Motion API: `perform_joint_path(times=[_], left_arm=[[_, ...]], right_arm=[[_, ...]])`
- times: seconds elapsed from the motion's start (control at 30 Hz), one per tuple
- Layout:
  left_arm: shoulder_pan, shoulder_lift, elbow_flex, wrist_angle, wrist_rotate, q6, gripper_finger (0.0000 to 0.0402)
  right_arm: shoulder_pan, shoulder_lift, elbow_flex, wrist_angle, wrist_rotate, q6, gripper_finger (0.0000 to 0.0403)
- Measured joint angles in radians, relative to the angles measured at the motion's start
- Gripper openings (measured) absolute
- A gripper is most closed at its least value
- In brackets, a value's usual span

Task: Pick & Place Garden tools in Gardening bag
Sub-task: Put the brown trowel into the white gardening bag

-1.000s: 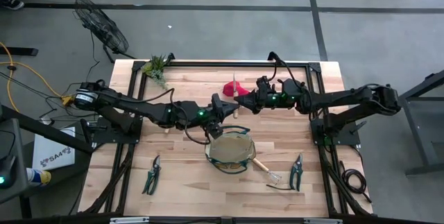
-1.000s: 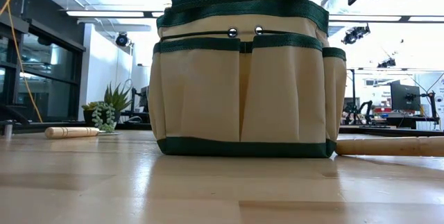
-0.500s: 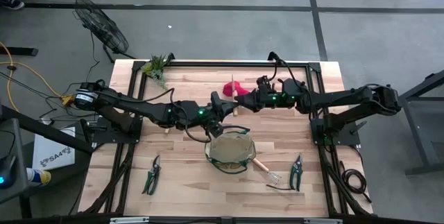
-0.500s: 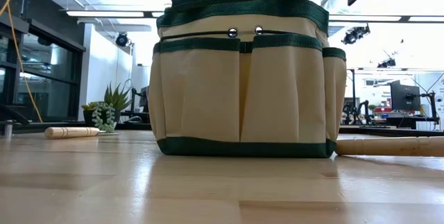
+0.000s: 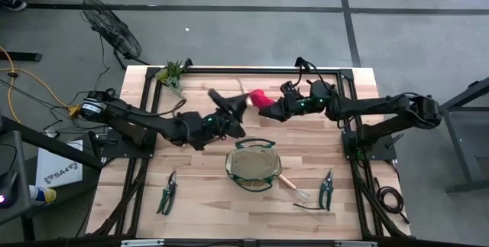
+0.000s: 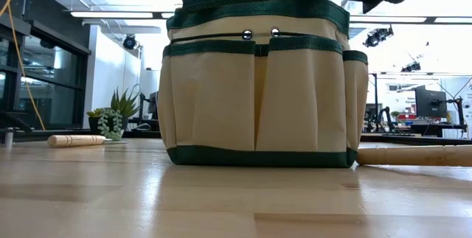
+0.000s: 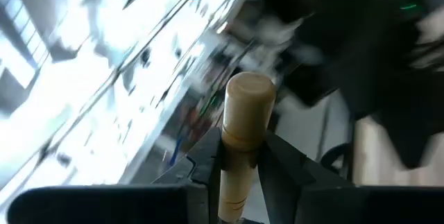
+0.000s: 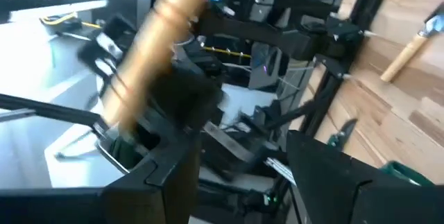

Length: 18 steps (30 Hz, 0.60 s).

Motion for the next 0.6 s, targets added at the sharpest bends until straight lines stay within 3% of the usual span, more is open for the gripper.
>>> perform_joint_path(times=[0.23, 0.4, 0.6], left_arm=[[-0.095, -0.022, 0.001, 0.189, -0.243, -0.083, 0.0066], [-0.156, -0.056, 0.001, 0.198, -0.368, -0.251, 0.0066], [-0.234, -0.099, 0.001, 0.197, -0.418, -0.392, 0.0066]], right_arm=[[-0.028, -0.009, 0.000, 0.001, 0.000, -0.061, 0.0205], [-0.067, -0.023, 0.000, -0.021, -0.007, -0.149, 0.0205], [-0.110, -0.066, 0.000, -0.055, -0.050, -0.257, 0.0205]])
